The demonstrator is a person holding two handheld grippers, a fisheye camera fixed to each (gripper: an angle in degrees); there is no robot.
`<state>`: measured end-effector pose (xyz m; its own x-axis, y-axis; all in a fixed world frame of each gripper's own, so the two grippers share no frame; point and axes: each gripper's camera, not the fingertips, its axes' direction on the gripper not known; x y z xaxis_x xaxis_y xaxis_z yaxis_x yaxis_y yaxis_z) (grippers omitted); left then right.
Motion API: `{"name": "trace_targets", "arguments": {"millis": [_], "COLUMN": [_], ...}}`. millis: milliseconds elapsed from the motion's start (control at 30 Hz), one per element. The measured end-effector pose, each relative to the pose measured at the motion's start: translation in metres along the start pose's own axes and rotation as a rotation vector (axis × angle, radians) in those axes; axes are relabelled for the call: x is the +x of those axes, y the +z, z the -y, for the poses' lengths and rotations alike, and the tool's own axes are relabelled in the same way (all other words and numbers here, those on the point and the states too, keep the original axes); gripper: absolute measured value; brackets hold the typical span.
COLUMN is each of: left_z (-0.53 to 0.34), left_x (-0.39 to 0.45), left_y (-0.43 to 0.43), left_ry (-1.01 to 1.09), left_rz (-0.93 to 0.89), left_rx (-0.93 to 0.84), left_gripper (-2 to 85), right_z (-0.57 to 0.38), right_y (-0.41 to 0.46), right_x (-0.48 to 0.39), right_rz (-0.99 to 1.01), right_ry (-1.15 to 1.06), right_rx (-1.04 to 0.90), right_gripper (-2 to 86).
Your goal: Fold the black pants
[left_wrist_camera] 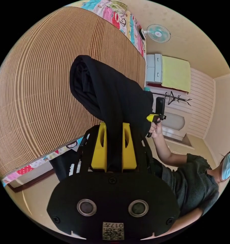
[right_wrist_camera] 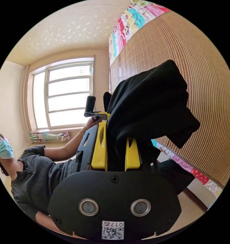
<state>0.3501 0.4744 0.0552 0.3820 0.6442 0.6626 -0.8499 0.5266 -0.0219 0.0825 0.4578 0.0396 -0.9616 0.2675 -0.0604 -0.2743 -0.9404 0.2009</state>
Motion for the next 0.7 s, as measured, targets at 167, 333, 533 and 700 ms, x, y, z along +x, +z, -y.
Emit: {"name": "trace_targets", "arguments": {"millis": [167,333,533,700], "left_z": [-0.124,-0.247,-0.328,-0.326], "left_x": [-0.071,-0.138,-0.173,-0.282], "left_y": [-0.161,-0.327,-0.492,-0.498], "left_ry": [0.003,-0.067,-0.135,-0.548], "left_rz": [0.021,0.009,0.164,0.246], "left_rx": [0.160,0.356,0.552,0.620], "left_gripper": [9.0,8.9,9.6,13.4], "right_z": [0.054,0.115,0.163,0.177], "right_y": [0.174,0.378,0.550,0.654], "right_x": [-0.057,-0.133,-0.167,-0.089], "right_rz": [0.034,0.150,0.138,-0.166], "right_ry": [-0.061,-0.159,-0.135,0.072], "right_rx": [-0.107,-0.196,-0.112,-0.171], "right_gripper": [9.0,9.1,9.6,8.8]}}
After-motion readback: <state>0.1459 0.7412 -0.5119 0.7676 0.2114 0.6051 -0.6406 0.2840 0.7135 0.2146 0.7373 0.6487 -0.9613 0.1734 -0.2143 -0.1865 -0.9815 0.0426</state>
